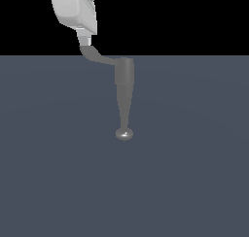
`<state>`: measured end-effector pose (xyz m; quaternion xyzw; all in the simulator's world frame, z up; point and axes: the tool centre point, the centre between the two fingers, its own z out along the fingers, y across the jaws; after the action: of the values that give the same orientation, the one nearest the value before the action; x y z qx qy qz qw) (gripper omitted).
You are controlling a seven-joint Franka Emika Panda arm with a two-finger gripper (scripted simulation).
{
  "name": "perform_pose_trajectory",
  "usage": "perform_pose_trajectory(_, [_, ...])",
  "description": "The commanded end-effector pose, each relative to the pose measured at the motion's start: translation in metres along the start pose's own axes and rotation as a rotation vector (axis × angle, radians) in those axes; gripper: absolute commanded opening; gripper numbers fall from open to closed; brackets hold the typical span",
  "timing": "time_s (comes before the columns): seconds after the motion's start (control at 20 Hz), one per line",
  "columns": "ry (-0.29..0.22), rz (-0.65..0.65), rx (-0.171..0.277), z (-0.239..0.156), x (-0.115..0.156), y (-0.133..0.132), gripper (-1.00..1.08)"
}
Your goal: Turn on the faucet by rotating a designated handle.
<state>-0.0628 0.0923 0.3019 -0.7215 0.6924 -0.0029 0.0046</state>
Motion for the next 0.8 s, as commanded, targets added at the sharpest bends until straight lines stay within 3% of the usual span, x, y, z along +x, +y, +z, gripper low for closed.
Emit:
perform_pose_trajectory(0.0, [0.001,0.008,-0.005,0.001,0.012,0.008,-1.00])
perform_pose_trajectory(0.75, [0.002,0.008,-0.010,0.002,0.053,0.054,-1.00])
